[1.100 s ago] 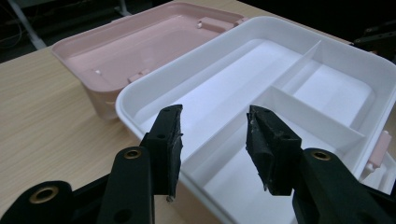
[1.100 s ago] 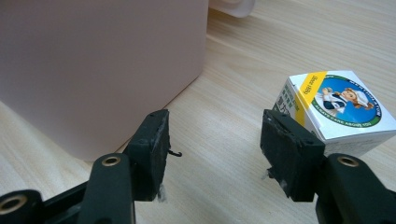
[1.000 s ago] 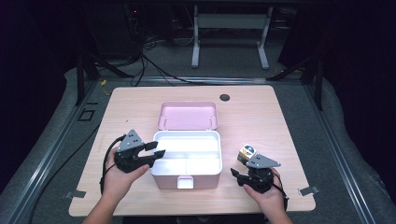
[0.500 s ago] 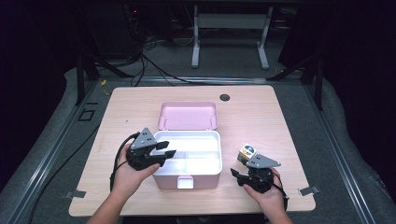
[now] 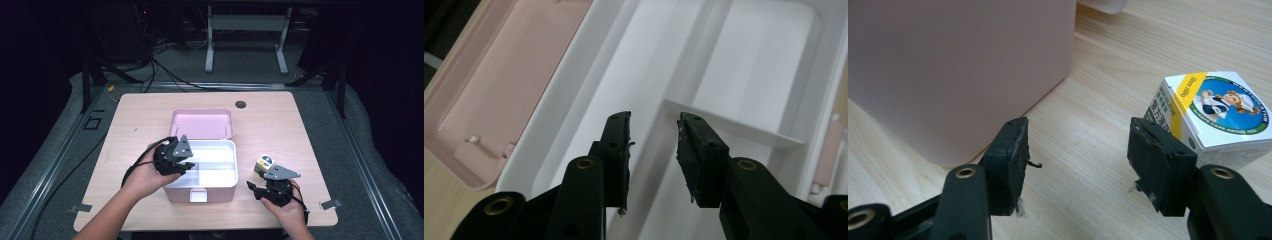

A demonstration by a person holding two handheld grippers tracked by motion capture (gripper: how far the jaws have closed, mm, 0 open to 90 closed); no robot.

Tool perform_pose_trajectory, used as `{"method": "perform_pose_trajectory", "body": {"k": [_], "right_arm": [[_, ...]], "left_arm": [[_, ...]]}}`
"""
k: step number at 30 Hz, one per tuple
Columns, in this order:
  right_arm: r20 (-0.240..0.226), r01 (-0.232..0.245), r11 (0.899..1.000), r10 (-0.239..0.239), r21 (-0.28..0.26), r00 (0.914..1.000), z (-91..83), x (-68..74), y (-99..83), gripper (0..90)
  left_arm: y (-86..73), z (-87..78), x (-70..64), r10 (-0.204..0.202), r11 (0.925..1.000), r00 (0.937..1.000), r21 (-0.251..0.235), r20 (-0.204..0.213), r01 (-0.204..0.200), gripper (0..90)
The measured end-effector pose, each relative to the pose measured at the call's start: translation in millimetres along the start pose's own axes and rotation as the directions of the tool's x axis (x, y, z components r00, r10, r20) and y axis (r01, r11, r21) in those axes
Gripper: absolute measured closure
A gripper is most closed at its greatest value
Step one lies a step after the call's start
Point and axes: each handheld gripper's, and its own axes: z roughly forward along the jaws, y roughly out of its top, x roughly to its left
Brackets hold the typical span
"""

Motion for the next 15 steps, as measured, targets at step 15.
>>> {"method": "perform_pose_trajectory", "body": {"k": [15], "right_arm": [[-0.007, -0.003, 1.000, 0.003, -0.008, 1.0000, 0.5, -1.8, -1.0, 41.4]], "left_arm": [[32.1, 16.2, 3.6, 0.199, 0.9480, 0.9766, 0.237, 0.082, -0.213, 73.0]]}}
